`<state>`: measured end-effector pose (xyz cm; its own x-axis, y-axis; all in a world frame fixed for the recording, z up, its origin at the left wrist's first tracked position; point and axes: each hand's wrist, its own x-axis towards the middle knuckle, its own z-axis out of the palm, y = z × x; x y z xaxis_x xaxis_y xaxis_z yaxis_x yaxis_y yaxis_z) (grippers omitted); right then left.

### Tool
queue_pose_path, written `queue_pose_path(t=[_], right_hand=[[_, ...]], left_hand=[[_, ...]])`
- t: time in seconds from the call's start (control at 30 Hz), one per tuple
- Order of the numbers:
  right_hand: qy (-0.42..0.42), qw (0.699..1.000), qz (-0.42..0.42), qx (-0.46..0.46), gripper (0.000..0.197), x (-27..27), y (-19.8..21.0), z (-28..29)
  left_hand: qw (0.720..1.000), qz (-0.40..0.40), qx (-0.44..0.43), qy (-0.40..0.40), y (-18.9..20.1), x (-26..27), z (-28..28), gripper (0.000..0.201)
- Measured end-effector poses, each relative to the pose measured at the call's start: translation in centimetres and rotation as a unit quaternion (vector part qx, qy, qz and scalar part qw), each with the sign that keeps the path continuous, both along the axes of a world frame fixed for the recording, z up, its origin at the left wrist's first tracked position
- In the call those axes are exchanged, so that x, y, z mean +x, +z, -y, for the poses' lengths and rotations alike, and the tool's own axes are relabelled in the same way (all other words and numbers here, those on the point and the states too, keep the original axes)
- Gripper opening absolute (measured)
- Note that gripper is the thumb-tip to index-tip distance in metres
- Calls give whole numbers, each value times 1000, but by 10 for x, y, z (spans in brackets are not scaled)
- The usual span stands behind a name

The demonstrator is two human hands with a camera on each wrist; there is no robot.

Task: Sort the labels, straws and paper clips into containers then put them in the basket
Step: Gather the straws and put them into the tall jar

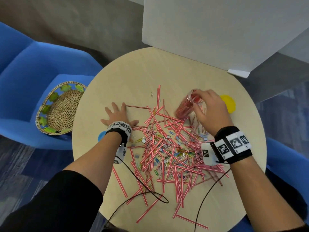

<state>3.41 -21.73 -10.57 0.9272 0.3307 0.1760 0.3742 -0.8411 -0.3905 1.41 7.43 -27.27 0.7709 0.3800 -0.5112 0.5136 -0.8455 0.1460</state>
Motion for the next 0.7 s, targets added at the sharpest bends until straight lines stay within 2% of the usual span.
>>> queue_pose_path(t=[0.07,0.1,0.13,0.2,0.27,0.3,0.37,0.47,0.53,0.63,0.7], right_hand=[[-48,997,-50,17,15,-23,3,9],[-88,989,-115,9,6,-38,0,14],[-129,972,-197,-10,6,-54,-6,19],[-177,910,-366,-81,23,-89,-30,30],[-173,847,-481,-148,42,-127,-57,34],[-165,825,-509,-182,52,-144,-69,32],[-157,802,-526,-235,76,-172,-90,24],[-192,810,-515,-204,112,-201,-111,13],[-206,827,-495,-169,116,-212,-117,6],[-214,853,-459,-127,102,-217,-122,1],[-196,875,-431,-101,75,-216,-123,1]], left_hand=[[1000,-9,-18,3,6,2,-2,101],[999,-16,-29,1,11,3,-2,100],[999,-23,-39,-1,18,3,-1,99],[999,-21,-50,-2,36,-5,7,97],[999,6,-40,-8,53,-28,19,88],[999,16,-33,-11,61,-44,25,81],[1000,-13,-22,-17,70,-81,32,70],[996,-88,15,-16,75,-136,36,70],[992,-127,20,-14,73,-165,39,82],[985,-171,-2,-9,64,-200,48,112],[986,-168,-25,-5,57,-221,63,123]])
